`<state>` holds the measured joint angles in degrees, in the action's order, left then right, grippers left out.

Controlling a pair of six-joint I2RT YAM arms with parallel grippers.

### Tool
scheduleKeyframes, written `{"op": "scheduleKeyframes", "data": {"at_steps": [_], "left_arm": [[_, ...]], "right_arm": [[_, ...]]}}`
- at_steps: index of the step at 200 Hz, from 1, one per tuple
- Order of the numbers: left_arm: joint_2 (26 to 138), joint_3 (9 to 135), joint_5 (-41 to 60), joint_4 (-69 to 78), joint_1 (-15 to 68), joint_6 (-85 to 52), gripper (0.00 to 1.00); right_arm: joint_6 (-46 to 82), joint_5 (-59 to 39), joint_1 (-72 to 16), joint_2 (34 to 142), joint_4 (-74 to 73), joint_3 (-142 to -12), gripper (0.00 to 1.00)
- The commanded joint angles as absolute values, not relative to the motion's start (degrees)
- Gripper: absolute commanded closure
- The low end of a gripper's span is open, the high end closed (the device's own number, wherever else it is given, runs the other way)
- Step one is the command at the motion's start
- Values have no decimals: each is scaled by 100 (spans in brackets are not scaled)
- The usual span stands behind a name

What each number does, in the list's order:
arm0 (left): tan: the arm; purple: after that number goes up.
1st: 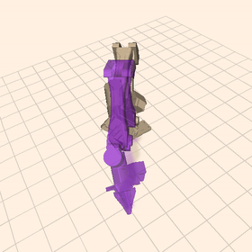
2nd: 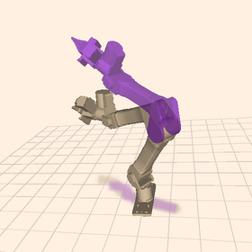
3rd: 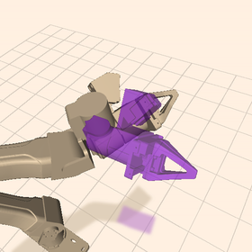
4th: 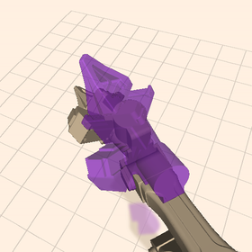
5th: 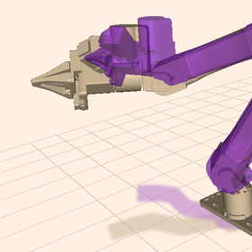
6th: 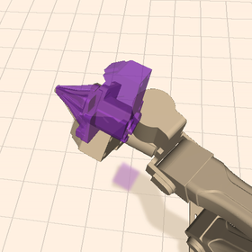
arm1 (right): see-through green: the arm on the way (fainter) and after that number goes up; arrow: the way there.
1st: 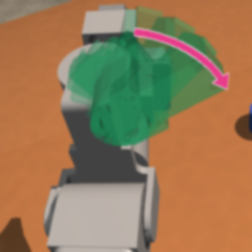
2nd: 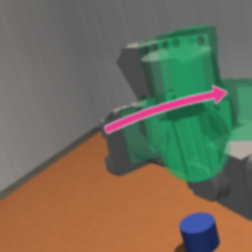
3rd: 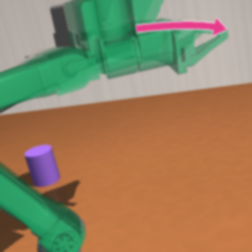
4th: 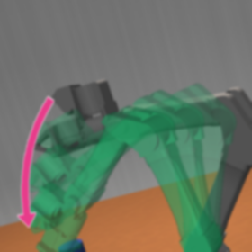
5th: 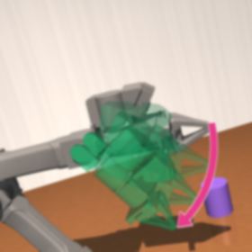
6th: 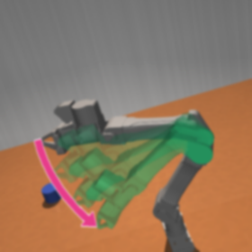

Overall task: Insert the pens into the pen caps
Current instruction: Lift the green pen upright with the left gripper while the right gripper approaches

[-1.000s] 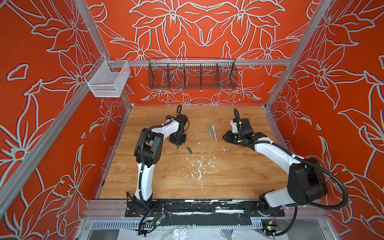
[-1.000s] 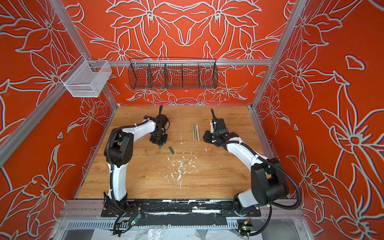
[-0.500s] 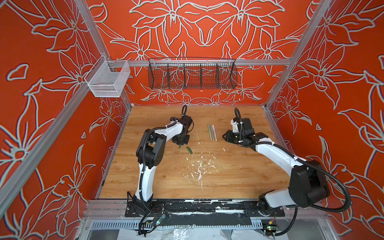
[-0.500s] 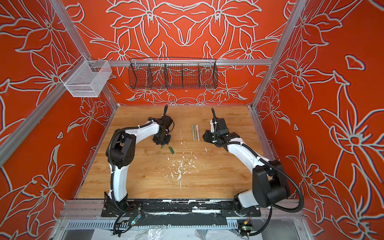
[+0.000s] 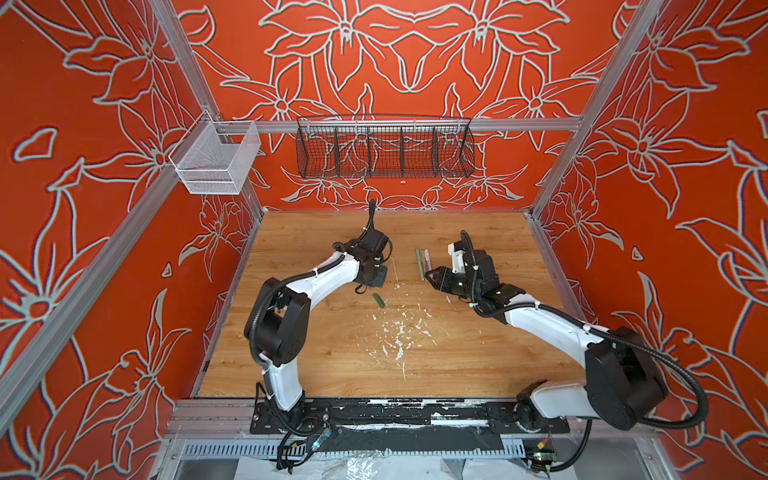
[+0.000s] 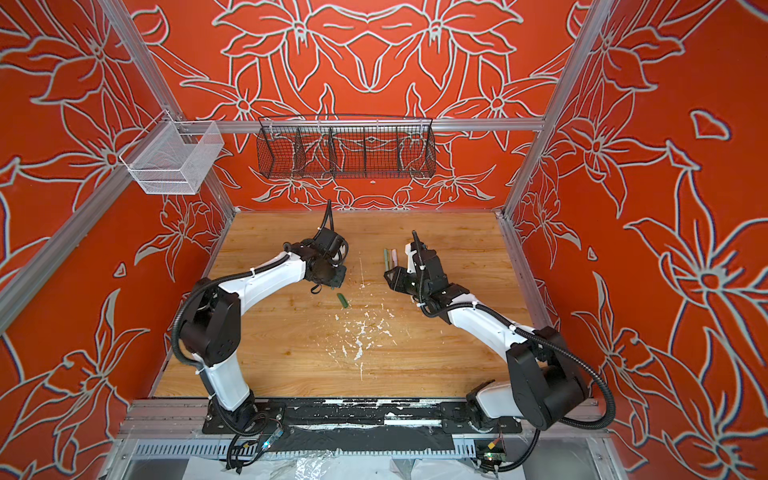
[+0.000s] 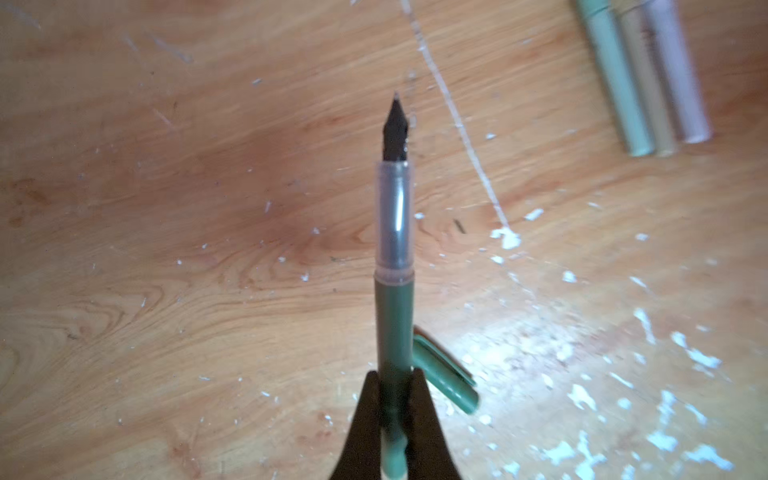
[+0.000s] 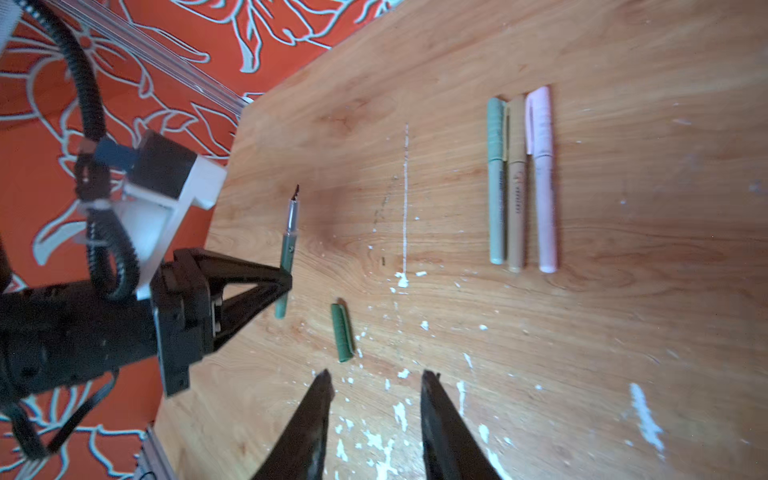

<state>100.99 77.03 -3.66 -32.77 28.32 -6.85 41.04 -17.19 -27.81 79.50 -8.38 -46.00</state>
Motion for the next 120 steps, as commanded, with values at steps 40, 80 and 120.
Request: {"op": "scheduleKeyframes", "data": {"at_steps": [40, 80, 120], "left_arm": [[9076, 7034, 814, -2067, 3171, -439, 94], [8990, 6981, 986, -1954, 3234, -448, 94], [8810, 6818, 1033, -1770, 3277, -448, 94]], "right_arm": [[4445, -2224, -3137, 8129, -1883, -4937, 55], [4441, -2368, -3234, 8177, -1897, -5075, 55], [4669, -2284, -3260, 8347, -2080, -5126, 55]]}}
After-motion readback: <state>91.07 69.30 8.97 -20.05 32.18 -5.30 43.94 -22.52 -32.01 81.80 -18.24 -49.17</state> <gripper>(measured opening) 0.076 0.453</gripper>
